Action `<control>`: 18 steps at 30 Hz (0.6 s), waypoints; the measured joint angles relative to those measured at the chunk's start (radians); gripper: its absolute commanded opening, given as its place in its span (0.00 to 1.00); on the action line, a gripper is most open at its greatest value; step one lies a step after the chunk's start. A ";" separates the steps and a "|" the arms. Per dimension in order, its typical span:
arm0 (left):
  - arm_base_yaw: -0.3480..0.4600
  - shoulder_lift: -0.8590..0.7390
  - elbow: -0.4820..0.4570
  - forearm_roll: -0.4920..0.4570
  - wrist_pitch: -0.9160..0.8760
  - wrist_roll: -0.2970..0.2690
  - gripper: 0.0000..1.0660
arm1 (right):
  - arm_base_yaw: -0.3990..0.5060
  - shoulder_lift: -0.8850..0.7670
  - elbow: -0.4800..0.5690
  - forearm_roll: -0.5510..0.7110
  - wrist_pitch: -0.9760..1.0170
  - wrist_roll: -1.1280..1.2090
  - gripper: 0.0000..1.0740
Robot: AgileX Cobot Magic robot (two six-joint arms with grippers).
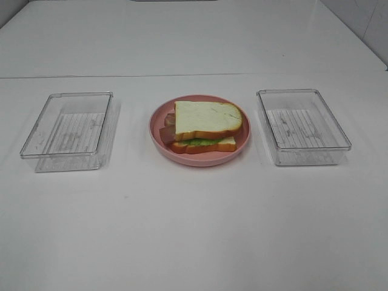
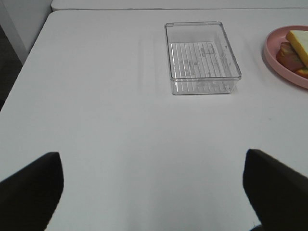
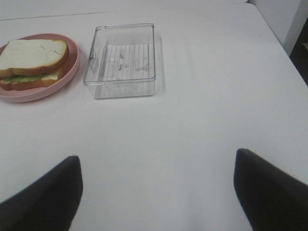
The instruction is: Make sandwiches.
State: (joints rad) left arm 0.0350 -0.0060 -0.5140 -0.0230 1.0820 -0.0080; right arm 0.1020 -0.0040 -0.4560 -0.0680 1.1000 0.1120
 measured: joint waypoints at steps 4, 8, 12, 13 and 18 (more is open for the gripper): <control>0.000 0.000 0.000 0.000 0.000 0.000 0.90 | 0.000 0.000 0.000 0.018 0.007 -0.020 0.74; 0.000 0.000 0.000 0.000 0.000 0.000 0.90 | 0.000 0.000 0.000 0.019 0.007 -0.021 0.74; 0.000 0.000 0.000 0.000 0.000 0.000 0.90 | 0.000 0.000 0.000 0.021 0.007 -0.021 0.74; 0.000 0.000 0.000 0.000 0.000 0.000 0.90 | 0.000 0.000 0.000 0.021 0.007 -0.021 0.74; 0.000 0.000 0.000 0.000 0.000 0.000 0.90 | 0.000 0.000 0.000 0.021 0.007 -0.021 0.74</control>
State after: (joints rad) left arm 0.0350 -0.0060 -0.5140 -0.0230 1.0820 -0.0080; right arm 0.1020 -0.0040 -0.4560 -0.0470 1.1070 0.0910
